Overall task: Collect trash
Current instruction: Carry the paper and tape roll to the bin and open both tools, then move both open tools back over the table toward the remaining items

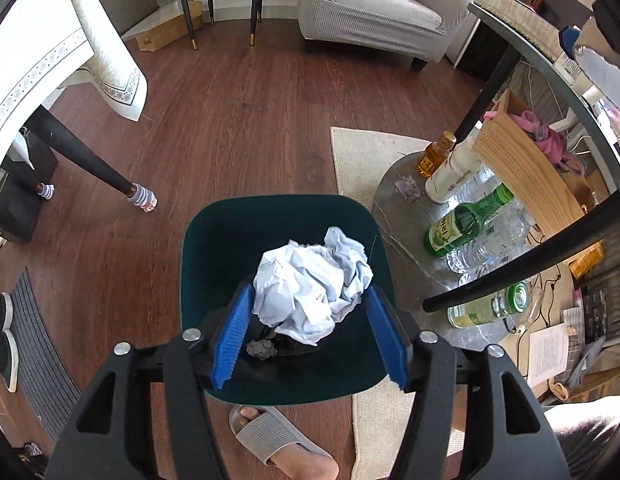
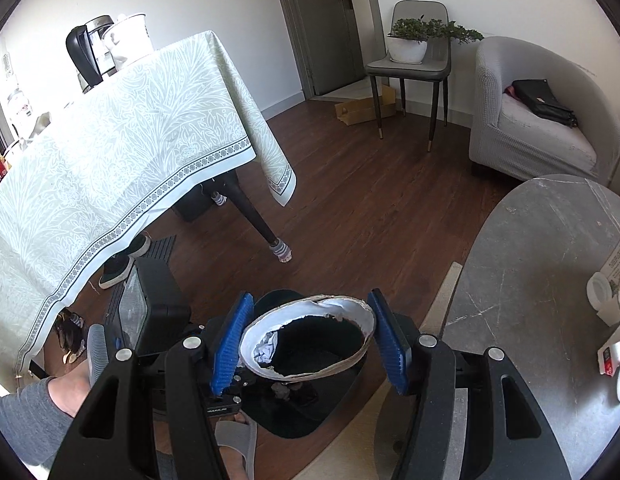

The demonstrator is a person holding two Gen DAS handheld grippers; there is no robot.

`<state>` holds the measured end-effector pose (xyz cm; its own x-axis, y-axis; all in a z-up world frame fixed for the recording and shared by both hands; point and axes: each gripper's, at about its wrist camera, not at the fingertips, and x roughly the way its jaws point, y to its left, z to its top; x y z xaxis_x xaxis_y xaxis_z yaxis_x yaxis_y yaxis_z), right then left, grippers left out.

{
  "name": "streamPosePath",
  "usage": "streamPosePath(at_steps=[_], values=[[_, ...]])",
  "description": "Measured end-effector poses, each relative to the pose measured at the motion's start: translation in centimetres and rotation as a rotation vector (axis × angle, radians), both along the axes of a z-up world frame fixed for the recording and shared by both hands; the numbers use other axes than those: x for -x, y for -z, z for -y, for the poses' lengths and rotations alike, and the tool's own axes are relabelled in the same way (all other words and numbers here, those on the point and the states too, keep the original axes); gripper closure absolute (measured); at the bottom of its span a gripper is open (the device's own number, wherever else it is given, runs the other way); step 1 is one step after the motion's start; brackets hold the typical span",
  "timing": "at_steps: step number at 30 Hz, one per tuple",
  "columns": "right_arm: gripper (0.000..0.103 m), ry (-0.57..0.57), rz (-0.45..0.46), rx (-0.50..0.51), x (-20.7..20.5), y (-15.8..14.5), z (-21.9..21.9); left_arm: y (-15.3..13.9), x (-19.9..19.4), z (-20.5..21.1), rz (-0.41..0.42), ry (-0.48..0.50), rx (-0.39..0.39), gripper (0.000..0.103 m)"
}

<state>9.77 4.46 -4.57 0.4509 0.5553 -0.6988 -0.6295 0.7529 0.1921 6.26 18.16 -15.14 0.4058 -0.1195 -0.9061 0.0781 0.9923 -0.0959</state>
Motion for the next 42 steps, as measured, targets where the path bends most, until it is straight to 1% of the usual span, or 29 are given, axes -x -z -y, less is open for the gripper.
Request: streamPosePath(at_steps=[3,9,16,22,26,29,33,35,36,37,39,42], values=[[0.043,-0.007,-0.006,0.004,-0.1,0.3,-0.7,0.1,0.2,-0.5,-0.004,-0.001,0.000,0.038],[0.043,-0.027,-0.018,0.024,-0.1,1.0,-2.6,-0.9,0.8,-2.5,0.017,-0.036,0.014,0.038],[0.043,-0.047,-0.036,0.068,-0.1,2.5,-4.7,-3.5,1.7,-5.4,0.085,-0.108,0.039,0.042],[0.043,-0.065,-0.080,0.117,-0.4,4.6,-6.7,-6.4,2.3,-7.7,0.169,-0.167,0.072,0.051],[0.043,-0.098,-0.109,0.158,-0.1,6.2,-8.5,-8.2,2.7,-8.9,0.223,-0.192,0.092,0.061],[0.043,-0.118,-0.114,0.195,0.2,7.2,-9.7,-9.6,3.0,-9.7,0.263,-0.209,0.116,0.067],[0.043,-0.148,-0.126,0.229,0.8,8.5,-10.9,-10.9,3.3,-10.1,0.295,-0.224,0.132,0.070],[0.042,-0.172,-0.155,0.247,1.0,9.4,-11.3,-11.5,3.5,-10.4,0.310,-0.229,0.138,0.071],[0.040,-0.181,-0.171,0.254,1.1,9.8,-11.5,-11.8,3.5,-10.5,0.318,-0.232,0.142,0.071],[0.035,-0.185,-0.181,0.263,1.2,10.1,-11.5,-12.2,3.5,-10.6,0.328,-0.235,0.147,0.072],[0.029,-0.187,-0.188,0.280,1.3,10.3,-11.6,-13.0,3.7,-10.7,0.353,-0.243,0.160,0.072],[0.029,-0.180,-0.186,0.267,1.5,10.0,-11.2,-14.1,3.8,-10.8,0.387,-0.255,0.177,0.072]])
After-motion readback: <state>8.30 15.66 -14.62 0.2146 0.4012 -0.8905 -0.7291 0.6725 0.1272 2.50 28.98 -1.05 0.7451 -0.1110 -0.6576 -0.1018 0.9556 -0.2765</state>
